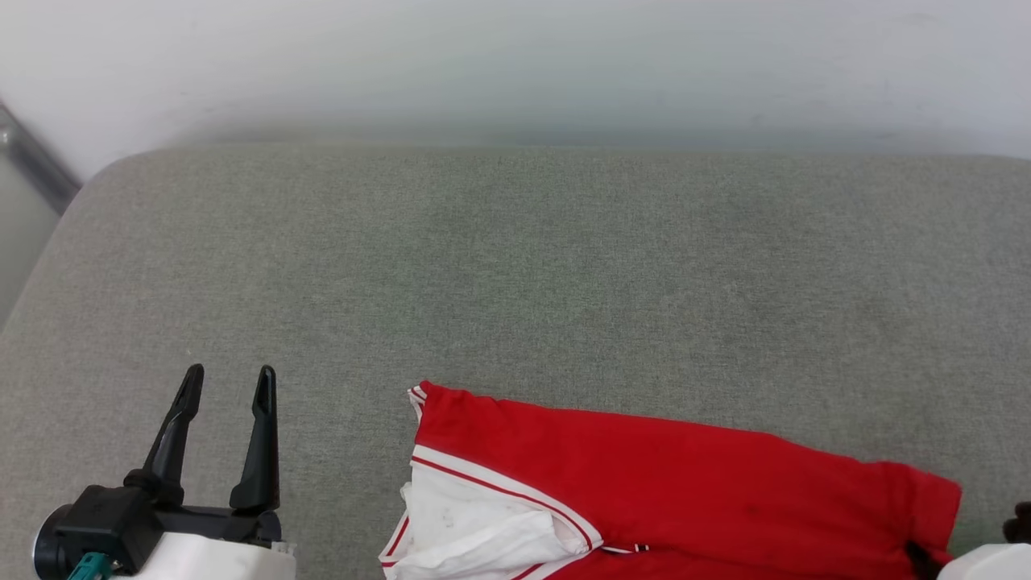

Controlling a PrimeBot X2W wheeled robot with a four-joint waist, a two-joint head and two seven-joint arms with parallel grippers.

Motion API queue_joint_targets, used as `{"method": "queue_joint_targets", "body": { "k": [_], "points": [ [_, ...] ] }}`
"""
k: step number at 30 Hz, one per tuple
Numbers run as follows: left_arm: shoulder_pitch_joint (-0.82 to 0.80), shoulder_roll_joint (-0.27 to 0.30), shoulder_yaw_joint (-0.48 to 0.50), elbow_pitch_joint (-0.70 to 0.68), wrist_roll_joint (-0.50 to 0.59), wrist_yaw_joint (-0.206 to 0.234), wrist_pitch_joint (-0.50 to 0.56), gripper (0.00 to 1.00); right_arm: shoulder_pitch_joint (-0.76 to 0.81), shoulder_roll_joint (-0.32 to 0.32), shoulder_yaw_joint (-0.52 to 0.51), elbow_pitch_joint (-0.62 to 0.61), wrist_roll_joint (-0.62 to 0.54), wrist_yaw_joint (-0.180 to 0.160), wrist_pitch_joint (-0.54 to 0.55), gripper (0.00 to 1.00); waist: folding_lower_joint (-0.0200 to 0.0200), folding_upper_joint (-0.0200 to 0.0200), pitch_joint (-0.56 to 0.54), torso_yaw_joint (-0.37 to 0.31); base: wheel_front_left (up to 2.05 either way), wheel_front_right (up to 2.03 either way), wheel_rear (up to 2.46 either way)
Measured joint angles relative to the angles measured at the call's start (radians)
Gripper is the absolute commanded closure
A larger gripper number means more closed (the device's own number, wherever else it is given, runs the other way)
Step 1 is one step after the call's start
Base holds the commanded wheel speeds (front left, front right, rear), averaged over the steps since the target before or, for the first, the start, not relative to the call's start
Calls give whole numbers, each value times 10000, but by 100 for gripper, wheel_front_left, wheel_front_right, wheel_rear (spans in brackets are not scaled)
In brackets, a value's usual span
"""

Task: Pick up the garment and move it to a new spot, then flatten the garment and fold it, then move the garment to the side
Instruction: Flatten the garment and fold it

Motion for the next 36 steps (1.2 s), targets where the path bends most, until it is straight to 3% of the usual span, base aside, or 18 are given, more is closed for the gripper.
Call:
{"method": "queue_joint_targets", "body": {
  "k": [7, 13, 20, 26, 36],
  "points": [
    [120, -12, -100, -13, 48, 0, 0, 0, -314, -500, -1603, -19, -1175, -10, -435, 100, 0, 0, -208, -189, 0, 0, 0],
    [181, -71, -58, 0, 40, 0, 0, 0, -471, -368, -1766, -347, -1444, -10, -374, 100, 0, 0, -347, -305, 0, 0, 0],
    [477, -203, 56, 31, -2, 0, -2, 0, -22, 113, -514, -1946, -579, -13, 579, 100, 0, 0, -673, -517, 0, 0, 0],
    [549, -314, 12, 59, -4, 0, 0, 0, 596, 311, 1503, -3616, -499, -13, 1503, 100, 0, 0, -884, -582, 0, 0, 0],
    [604, -318, -169, 119, -4, -2, -2, 0, 574, 610, 3818, -3804, 1058, -15, 1939, 100, 0, 0, -1012, -88, 0, 0, 0]
  ]
}}
